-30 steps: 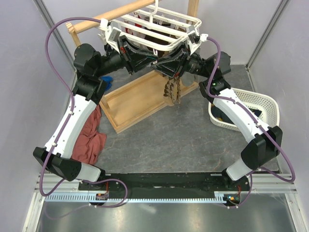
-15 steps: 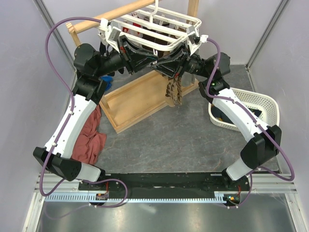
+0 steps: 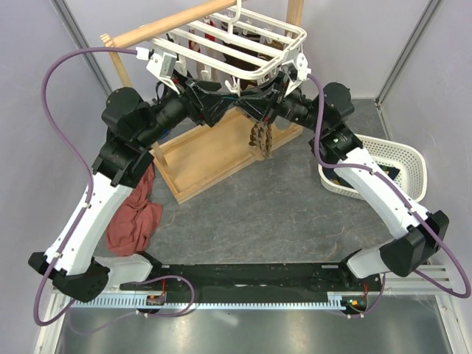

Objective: Clip the socks to the hanger
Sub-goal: Open the clamp at the hanger.

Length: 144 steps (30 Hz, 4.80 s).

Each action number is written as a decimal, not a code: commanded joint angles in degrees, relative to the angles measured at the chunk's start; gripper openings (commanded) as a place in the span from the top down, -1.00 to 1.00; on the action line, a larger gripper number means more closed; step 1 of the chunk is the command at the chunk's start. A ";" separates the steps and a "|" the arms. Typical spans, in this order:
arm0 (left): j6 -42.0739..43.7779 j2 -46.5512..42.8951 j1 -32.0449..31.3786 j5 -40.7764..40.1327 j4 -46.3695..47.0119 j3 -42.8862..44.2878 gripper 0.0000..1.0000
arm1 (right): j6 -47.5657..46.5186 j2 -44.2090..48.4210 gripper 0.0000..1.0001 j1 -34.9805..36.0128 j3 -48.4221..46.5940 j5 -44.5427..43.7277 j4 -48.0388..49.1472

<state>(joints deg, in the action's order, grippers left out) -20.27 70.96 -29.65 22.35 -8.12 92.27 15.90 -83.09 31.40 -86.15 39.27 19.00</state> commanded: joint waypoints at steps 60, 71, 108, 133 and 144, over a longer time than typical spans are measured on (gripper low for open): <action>-1.70 5.77 -13.94 -39.14 -11.48 6.70 0.00 | -21.97 5.75 1.00 9.12 3.44 -24.59 -9.86; -1.96 6.30 -13.86 -38.43 -11.48 6.35 0.14 | -21.09 5.75 1.00 9.21 3.62 -24.41 -9.42; -0.02 1.99 -13.86 -41.33 -0.42 -1.03 -0.10 | -19.68 4.69 1.00 9.47 3.71 -24.41 -9.42; -1.00 -1.88 -12.45 -38.96 7.94 -8.60 -0.06 | -35.14 6.54 1.00 10.17 13.02 -27.75 4.81; -1.96 -0.38 -12.36 -37.56 7.77 -7.37 0.22 | -37.26 6.10 1.00 11.05 12.32 -27.58 2.97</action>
<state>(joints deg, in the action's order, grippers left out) -20.53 70.28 -42.54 -15.03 -3.16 83.55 -20.34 -78.56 42.02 -73.84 11.57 21.96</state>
